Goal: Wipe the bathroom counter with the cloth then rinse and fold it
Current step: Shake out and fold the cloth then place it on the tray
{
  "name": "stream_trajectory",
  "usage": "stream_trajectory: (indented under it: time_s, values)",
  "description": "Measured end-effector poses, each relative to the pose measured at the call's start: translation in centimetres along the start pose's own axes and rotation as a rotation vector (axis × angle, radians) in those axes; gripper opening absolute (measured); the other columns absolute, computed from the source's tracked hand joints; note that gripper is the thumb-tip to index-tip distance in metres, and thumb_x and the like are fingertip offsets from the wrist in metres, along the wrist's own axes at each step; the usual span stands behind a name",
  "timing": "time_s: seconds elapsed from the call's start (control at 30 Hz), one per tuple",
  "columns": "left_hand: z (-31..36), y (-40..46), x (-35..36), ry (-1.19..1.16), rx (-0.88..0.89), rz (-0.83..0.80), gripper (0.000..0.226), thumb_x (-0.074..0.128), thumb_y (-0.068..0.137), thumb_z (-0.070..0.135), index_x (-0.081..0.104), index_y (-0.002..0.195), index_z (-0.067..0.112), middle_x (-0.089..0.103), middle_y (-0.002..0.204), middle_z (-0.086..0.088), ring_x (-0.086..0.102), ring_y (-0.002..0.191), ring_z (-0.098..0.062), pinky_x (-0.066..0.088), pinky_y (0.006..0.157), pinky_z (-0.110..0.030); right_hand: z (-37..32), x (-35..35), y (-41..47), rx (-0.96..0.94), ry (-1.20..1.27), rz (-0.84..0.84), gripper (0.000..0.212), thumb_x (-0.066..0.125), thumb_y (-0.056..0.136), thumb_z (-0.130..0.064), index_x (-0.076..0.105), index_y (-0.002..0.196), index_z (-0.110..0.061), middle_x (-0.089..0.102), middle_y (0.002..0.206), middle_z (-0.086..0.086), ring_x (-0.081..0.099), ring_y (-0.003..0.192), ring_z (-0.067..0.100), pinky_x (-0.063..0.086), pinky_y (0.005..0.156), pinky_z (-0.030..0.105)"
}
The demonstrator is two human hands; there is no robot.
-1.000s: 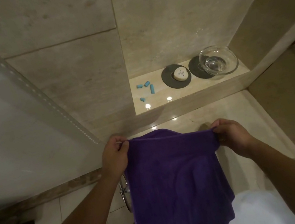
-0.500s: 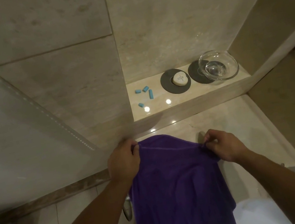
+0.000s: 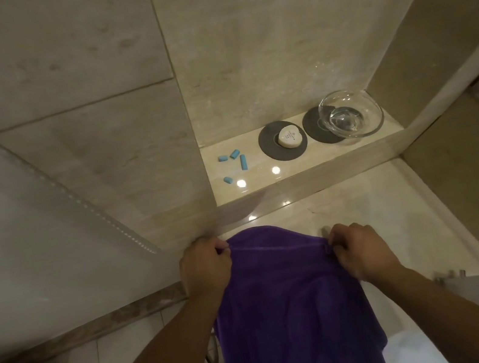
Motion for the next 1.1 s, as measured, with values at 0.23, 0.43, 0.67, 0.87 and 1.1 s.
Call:
stream_trajectory:
  time_s: [0.23,0.43,0.67,0.87,1.1]
  values:
    - [-0.4,0.3,-0.6,-0.253,-0.134,-0.104,0.008,0.078,0.080,0.014,0.081,0.087,0.017,0.076,0.094,0.001,0.068,0.090,-0.014,0.049,0.087,-0.024,-0.6,-0.4,-0.2,0.076,0.069,0.005,0.017,0.050,0.100,-0.017,0.066,0.102,-0.023,0.061,0.101,0.000,0.059,0.077,0.014,0.042,0.067,0.019]
    - [-1.1,-0.4,-2.3,-0.450,-0.219,-0.170,0.013,0.082,0.077,0.010,0.081,0.080,0.022,0.077,0.086,0.006,0.070,0.088,-0.013,0.055,0.092,-0.036,0.7,-2.0,-1.1,0.241,0.236,-0.006,0.015,0.055,0.096,-0.016,0.065,0.093,-0.027,0.072,0.080,-0.003,0.068,0.065,0.013,0.055,0.059,0.023]
    - [-0.6,-0.8,-6.6,-0.481,-0.136,-0.139,0.020,0.077,0.080,0.001,0.076,0.077,0.021,0.075,0.083,-0.002,0.067,0.079,-0.018,0.052,0.075,-0.027,0.5,-4.9,-4.1,0.199,0.383,0.027,0.020,0.061,0.090,-0.002,0.067,0.082,-0.020,0.071,0.083,-0.006,0.064,0.075,0.007,0.038,0.054,0.010]
    - [-0.7,-2.3,-11.0,-0.388,-0.005,-0.145,0.033,0.072,0.079,-0.007,0.074,0.071,0.025,0.075,0.081,-0.002,0.069,0.080,-0.020,0.053,0.080,-0.031,-0.1,-8.0,-7.3,0.145,0.350,0.067,0.021,0.066,0.081,0.001,0.069,0.078,-0.020,0.073,0.078,-0.004,0.066,0.077,0.013,0.042,0.057,0.019]
    - [0.9,-6.1,-15.9,-0.296,0.140,-0.175,0.036,0.059,0.079,-0.014,0.072,0.073,0.020,0.073,0.074,-0.001,0.069,0.080,-0.027,0.059,0.081,-0.045,-2.1,-11.8,-12.8,-0.059,0.047,0.034,0.037,0.055,0.080,0.003,0.068,0.100,-0.025,0.066,0.091,-0.008,0.061,0.083,0.011,0.042,0.063,0.017]
Point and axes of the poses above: each hand's wrist, its own y-axis towards the middle knuckle, its own x-axis out of the palm, z = x × y, the point moved 1 cm from there along y, towards the middle knuckle
